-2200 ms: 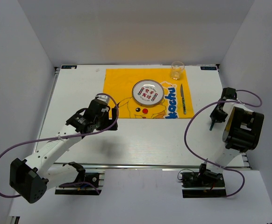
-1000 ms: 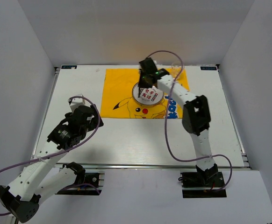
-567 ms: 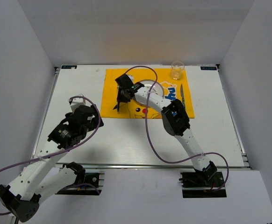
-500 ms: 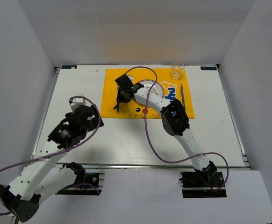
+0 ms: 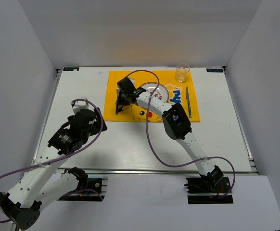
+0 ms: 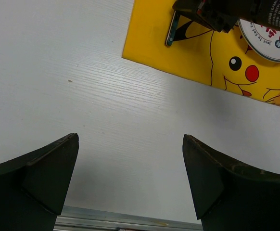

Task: Set the dinner table for one person

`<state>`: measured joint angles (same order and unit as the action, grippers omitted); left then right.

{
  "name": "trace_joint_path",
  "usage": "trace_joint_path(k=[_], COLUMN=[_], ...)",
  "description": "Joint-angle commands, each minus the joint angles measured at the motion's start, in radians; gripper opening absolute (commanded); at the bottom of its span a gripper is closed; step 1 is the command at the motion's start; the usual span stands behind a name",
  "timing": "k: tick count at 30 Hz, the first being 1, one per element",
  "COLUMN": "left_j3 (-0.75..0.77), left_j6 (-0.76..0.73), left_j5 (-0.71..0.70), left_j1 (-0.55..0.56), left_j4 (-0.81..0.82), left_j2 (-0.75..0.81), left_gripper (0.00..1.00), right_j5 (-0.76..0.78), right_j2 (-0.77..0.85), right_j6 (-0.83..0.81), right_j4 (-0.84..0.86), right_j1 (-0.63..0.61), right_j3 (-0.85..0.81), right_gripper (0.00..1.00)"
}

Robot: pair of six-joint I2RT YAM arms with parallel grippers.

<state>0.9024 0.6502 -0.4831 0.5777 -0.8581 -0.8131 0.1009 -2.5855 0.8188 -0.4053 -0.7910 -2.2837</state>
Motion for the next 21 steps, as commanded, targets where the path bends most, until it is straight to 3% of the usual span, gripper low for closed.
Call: trace_joint_path(k=[1,18,21], left_j3=[0.007,0.003,0.003], left_j6=[-0.015,-0.020,-0.020], left_j5=[0.012,0.018,0.020], left_j1=[-0.004,0.005,0.005], left_j4=[0.016,0.019,0.021], left_j2=[0.018,0.045,0.052], left_gripper=[0.98,0.98,0.98], right_j5=[-0.009,-0.017,-0.015], right_j2=[-0.013,-0.050,-0.048], right_j6=[0.026,0.010,0.002], right_j4=[0.054,0.051,0.048], right_j1=[-0.010,-0.017,-0.016], right_j3=[-0.046,-0.068,-0.068], right_gripper=[0.00,0.01,0.13])
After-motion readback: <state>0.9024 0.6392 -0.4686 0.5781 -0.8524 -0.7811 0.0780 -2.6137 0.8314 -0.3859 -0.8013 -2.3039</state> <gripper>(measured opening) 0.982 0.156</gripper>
